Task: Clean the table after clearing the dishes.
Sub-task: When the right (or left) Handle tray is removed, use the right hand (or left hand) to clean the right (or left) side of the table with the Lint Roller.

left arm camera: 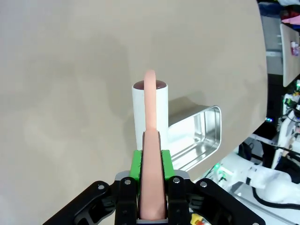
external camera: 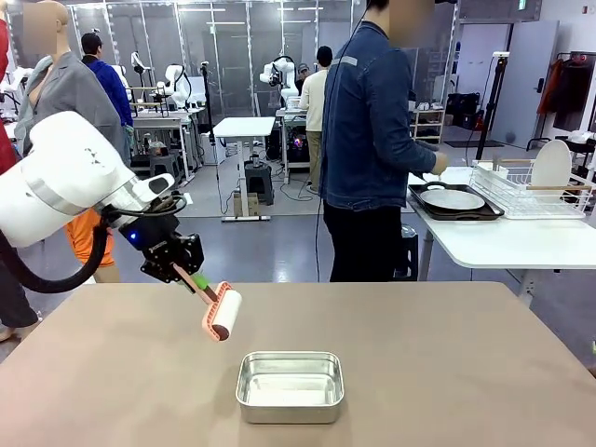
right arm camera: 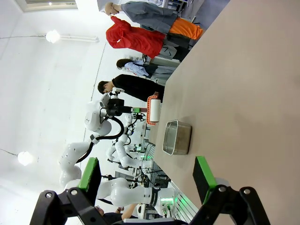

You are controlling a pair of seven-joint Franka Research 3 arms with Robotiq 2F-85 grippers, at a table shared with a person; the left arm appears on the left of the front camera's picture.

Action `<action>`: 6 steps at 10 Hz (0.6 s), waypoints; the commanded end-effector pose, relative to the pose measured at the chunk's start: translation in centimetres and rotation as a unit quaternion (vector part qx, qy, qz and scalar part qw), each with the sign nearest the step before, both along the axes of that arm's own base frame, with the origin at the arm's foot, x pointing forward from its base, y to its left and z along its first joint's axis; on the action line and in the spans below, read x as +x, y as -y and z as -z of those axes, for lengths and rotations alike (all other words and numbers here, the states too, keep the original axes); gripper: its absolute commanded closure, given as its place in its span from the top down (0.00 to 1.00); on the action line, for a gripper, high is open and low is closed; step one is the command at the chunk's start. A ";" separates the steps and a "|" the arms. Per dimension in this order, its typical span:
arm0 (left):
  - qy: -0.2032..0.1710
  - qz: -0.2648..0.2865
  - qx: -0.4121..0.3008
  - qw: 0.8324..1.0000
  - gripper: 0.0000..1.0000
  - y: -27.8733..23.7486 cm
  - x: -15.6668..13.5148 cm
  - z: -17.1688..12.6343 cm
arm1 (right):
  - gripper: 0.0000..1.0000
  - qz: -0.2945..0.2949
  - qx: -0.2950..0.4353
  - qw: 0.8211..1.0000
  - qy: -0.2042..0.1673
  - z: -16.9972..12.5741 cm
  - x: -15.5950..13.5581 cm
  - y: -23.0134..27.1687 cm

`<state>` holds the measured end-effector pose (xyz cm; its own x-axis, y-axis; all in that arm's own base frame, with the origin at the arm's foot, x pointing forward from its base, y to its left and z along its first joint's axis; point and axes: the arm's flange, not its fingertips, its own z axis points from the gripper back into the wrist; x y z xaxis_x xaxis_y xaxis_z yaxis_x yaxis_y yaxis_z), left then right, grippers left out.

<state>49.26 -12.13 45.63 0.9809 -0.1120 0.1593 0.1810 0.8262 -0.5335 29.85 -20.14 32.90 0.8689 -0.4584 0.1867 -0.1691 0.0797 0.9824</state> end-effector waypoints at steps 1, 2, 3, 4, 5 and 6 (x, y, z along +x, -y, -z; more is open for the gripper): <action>-0.026 0.002 -0.046 0.999 0.20 -2.1 0.7 2.1 | 1.00 0.000 0.002 1.000 0.003 -0.2 -0.3 -0.2; -0.044 0.000 -0.068 0.997 0.20 -3.1 1.4 3.4 | 1.00 0.000 0.002 1.000 0.003 -0.2 -0.3 -0.2; -0.039 -0.003 -0.085 0.996 0.20 -4.2 1.7 4.8 | 1.00 0.000 0.002 1.000 0.003 -0.2 -0.3 -0.2; -0.030 0.005 -0.110 0.993 0.20 -5.2 1.8 6.2 | 1.00 0.000 0.002 1.000 0.003 -0.2 -0.3 -0.2; -0.028 0.004 -0.132 0.991 0.20 -6.2 2.0 8.0 | 1.00 0.000 0.002 1.000 0.003 -0.2 -0.3 -0.2; -0.029 -0.003 -0.148 0.989 0.20 -6.7 2.5 9.3 | 1.00 0.000 0.002 1.000 0.003 -0.2 -0.3 -0.2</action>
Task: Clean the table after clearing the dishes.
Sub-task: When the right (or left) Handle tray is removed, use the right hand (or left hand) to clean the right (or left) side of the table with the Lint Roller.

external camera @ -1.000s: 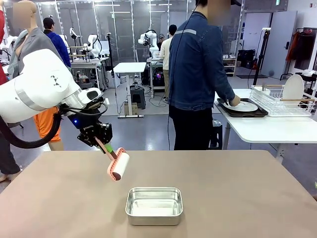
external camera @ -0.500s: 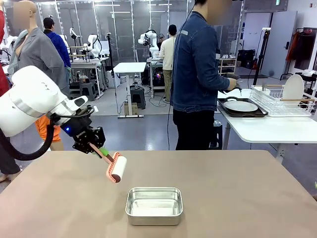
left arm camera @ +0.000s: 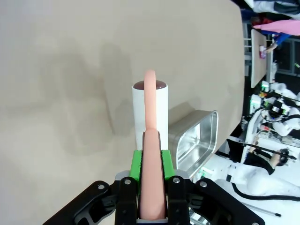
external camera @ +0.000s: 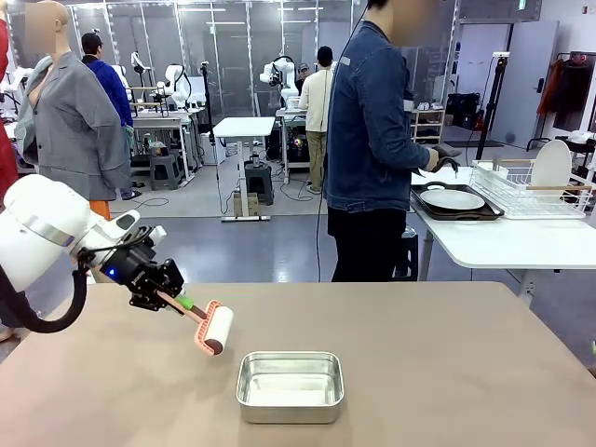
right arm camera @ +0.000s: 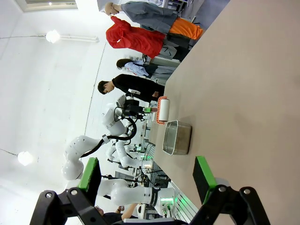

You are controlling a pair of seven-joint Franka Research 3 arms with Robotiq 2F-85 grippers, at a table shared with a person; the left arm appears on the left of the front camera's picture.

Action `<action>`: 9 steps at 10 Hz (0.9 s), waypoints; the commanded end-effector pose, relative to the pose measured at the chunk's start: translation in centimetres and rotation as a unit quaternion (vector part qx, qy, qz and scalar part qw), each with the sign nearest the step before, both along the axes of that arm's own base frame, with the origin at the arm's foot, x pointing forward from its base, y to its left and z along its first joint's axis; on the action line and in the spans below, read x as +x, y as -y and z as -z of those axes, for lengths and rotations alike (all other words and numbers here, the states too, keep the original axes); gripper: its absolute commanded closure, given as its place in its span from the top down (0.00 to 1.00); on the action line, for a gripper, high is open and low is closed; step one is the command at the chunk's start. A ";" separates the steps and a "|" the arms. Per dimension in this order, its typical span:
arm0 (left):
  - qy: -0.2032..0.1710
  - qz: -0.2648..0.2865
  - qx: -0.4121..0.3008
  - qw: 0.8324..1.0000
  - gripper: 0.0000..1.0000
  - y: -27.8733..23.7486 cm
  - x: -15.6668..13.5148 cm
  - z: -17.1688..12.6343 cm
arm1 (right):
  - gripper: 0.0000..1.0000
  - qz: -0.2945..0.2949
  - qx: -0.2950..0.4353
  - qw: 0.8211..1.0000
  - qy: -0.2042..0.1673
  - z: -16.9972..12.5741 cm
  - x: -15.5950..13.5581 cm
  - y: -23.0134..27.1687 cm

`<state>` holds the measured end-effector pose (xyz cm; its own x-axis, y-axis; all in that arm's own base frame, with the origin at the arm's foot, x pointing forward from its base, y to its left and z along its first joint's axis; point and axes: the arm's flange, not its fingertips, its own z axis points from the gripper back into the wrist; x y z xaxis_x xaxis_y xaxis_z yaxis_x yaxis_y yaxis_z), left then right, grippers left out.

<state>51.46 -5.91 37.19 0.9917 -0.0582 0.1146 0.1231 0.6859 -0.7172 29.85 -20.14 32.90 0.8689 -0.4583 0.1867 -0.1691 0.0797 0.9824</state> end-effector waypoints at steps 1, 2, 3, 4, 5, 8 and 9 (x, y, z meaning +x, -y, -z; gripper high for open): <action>0.002 0.006 -0.045 0.999 0.20 -0.5 0.7 1.9 | 1.00 0.000 0.002 1.000 0.003 -0.2 -0.3 -0.1; -0.001 0.010 -0.046 0.999 0.20 -0.3 1.1 2.7 | 1.00 0.000 0.002 1.000 0.003 -0.2 -0.3 -0.1; -0.009 0.004 -0.060 0.998 0.20 -0.3 1.5 3.5 | 1.00 0.000 0.002 1.000 0.003 -0.2 -0.3 -0.1; -0.012 -0.003 -0.070 0.997 0.20 -0.2 2.0 4.5 | 1.00 0.000 0.002 1.000 0.003 -0.2 -0.3 -0.1; -0.013 -0.002 -0.073 0.997 0.20 -0.4 2.2 5.0 | 1.00 0.000 0.002 1.000 0.003 -0.2 -0.3 -0.1; -0.013 -0.026 -0.059 0.998 0.20 -3.4 1.4 6.6 | 1.00 0.000 0.002 1.000 0.003 -0.2 -0.3 -0.1; -0.011 -0.026 -0.048 0.998 0.20 -4.8 0.9 7.3 | 1.00 0.000 0.002 1.000 0.003 -0.2 -0.3 -0.1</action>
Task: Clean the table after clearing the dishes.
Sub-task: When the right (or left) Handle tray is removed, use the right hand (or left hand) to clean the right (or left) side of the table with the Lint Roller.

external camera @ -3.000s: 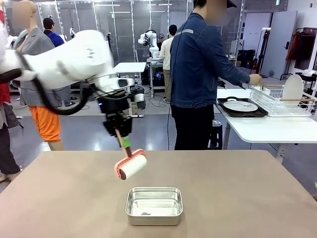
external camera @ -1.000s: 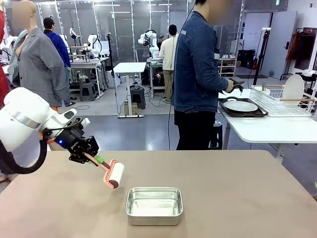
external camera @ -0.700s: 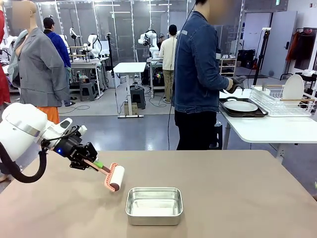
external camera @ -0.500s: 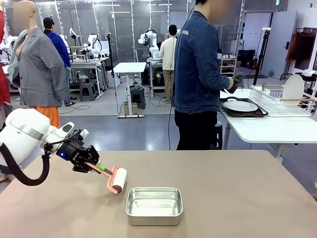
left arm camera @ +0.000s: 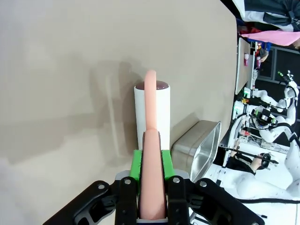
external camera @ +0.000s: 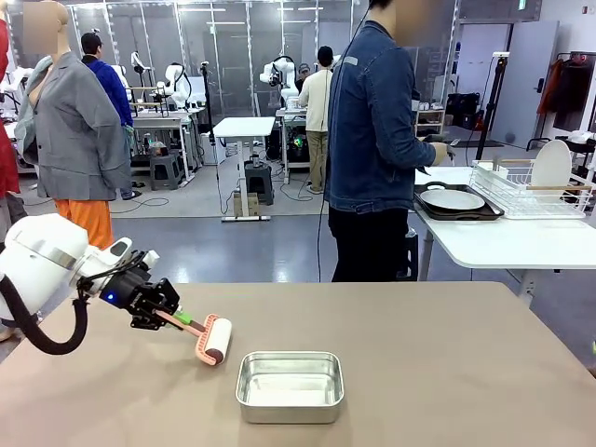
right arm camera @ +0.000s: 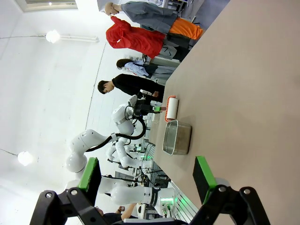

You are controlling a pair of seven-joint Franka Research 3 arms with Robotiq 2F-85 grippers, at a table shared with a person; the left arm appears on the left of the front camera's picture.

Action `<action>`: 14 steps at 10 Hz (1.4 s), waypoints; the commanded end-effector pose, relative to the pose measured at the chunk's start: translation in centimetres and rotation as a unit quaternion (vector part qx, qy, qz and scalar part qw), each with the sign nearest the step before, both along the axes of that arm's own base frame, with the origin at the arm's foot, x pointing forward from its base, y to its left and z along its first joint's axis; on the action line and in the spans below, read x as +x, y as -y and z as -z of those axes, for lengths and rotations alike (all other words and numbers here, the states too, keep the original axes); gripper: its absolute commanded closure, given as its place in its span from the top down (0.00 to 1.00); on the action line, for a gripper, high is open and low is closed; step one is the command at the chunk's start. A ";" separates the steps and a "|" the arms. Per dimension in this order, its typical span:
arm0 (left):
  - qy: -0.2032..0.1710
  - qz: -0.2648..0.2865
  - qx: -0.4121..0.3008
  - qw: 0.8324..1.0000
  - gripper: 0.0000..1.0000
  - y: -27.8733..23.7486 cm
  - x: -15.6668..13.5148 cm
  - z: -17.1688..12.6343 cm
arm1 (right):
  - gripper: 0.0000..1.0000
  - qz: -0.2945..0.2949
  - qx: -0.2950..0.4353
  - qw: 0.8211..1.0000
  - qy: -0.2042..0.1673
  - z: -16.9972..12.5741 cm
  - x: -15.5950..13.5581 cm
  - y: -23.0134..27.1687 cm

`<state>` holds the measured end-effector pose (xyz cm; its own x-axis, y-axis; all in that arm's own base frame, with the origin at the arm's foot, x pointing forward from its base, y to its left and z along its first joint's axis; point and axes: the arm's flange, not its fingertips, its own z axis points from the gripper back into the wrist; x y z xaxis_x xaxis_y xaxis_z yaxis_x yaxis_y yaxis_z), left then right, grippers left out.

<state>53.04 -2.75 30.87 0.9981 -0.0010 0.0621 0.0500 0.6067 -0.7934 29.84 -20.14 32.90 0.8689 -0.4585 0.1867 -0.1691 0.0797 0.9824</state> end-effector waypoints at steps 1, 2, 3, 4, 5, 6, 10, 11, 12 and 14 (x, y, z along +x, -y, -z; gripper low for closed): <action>0.013 -0.005 0.032 0.999 0.20 -3.3 -1.2 1.8 | 1.00 0.000 0.002 1.000 0.003 -0.2 -0.3 -0.2; 0.012 0.000 0.043 0.999 0.20 -5.4 -1.8 2.4 | 1.00 0.000 0.002 1.000 0.003 -0.2 -0.3 -0.2; 0.013 -0.013 0.040 0.999 0.20 -7.7 -2.1 2.6 | 1.00 0.000 0.002 1.000 0.003 -0.2 -0.3 -0.2; 0.018 -0.022 0.045 0.999 0.20 -10.0 -2.9 2.4 | 1.00 0.000 0.002 1.000 0.003 -0.2 -0.3 -0.2; 0.016 -0.025 0.066 0.997 0.20 -12.0 -3.7 1.8 | 1.00 0.000 0.002 1.000 0.003 -0.2 -0.3 -0.2; 0.004 -0.037 0.094 0.995 0.20 -14.2 -4.6 1.1 | 1.00 0.000 0.002 1.000 0.003 -0.2 -0.3 -0.2; -0.017 -0.067 0.177 0.982 0.20 -19.4 -8.3 -3.2 | 1.00 0.000 0.002 1.000 0.003 -0.2 -0.3 -0.2; -0.021 -0.073 0.203 0.976 0.20 -19.7 -8.7 -4.2 | 1.00 0.000 0.002 1.000 0.003 -0.2 -0.3 -0.2; -0.025 -0.073 0.224 0.972 0.20 -19.7 -8.8 -5.4 | 1.00 0.000 0.002 1.000 0.003 -0.2 -0.3 -0.2; -0.013 -0.073 0.252 0.965 0.20 -18.9 -9.1 -8.0 | 1.00 0.000 0.002 1.000 0.003 -0.2 -0.3 -0.2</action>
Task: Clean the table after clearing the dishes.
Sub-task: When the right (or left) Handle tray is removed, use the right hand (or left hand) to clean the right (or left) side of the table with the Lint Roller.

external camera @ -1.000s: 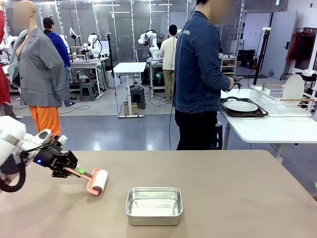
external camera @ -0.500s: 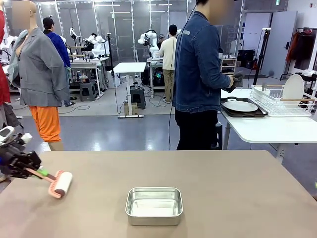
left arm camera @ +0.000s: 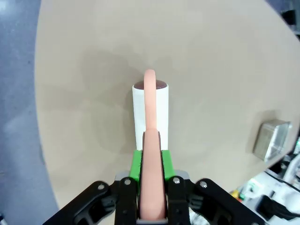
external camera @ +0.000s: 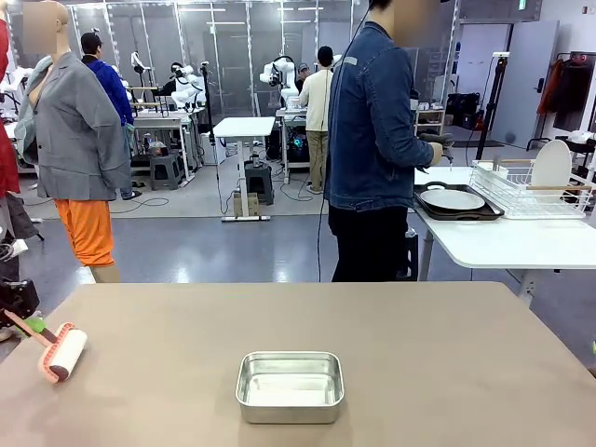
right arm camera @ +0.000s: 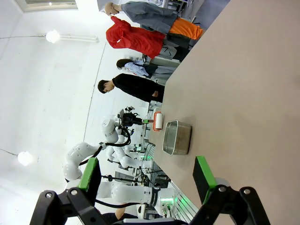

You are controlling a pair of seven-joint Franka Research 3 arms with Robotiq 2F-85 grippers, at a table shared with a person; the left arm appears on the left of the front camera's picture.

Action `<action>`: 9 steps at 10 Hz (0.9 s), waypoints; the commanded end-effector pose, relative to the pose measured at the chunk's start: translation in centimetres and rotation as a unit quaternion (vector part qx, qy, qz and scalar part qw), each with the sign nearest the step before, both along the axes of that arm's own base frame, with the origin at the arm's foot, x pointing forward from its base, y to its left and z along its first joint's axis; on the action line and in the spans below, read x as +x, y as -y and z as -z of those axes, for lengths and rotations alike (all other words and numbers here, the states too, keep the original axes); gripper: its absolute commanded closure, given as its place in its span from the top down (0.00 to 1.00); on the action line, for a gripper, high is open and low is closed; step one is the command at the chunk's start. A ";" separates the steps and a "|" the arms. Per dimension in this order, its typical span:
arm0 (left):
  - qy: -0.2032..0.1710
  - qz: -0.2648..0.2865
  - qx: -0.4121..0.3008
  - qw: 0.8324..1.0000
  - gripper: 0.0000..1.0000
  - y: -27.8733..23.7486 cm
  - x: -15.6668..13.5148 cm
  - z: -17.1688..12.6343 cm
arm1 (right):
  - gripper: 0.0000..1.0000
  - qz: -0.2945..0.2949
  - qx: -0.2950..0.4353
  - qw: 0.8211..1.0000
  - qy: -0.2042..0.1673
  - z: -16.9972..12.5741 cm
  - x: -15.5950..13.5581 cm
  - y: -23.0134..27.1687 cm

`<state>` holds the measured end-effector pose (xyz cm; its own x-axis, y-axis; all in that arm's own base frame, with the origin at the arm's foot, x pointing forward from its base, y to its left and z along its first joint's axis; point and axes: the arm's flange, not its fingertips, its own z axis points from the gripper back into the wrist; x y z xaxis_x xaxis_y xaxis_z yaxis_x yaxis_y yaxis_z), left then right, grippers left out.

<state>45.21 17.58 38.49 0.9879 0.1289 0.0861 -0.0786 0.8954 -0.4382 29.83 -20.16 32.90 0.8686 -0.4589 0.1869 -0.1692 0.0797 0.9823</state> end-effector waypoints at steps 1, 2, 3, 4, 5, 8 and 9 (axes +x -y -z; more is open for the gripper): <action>-0.011 0.010 0.040 0.999 0.20 2.1 -1.4 -1.8 | 1.00 0.000 0.002 1.000 0.003 -0.2 -0.3 -0.2; -0.002 0.023 0.048 0.999 0.20 2.8 -1.7 -3.4 | 1.00 0.000 0.002 1.000 0.003 -0.2 -0.3 -0.2; 0.004 0.037 0.061 0.997 0.20 3.8 -1.9 -5.2 | 1.00 0.000 0.002 1.000 0.003 -0.2 -0.3 -0.2; 0.014 0.048 0.068 0.996 0.20 4.8 -2.3 -6.8 | 1.00 0.000 0.002 1.000 0.003 -0.2 -0.3 -0.2; 0.016 0.053 0.082 0.995 0.20 5.8 -2.8 -8.5 | 1.00 0.000 0.002 1.000 0.003 -0.2 -0.3 -0.2; 0.025 0.054 0.099 0.993 0.20 7.6 -3.8 -11.9 | 1.00 0.000 0.002 1.000 0.003 -0.2 -0.3 -0.2; 0.027 0.056 0.093 0.994 0.20 6.7 -2.7 -10.5 | 1.00 0.000 0.002 1.000 0.003 -0.2 -0.3 -0.2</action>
<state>41.93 10.15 50.27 0.9868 -0.0106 0.1616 0.0525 0.9648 -0.2575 29.83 -20.16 32.90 0.8687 -0.4588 0.1869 -0.1692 0.0797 0.9823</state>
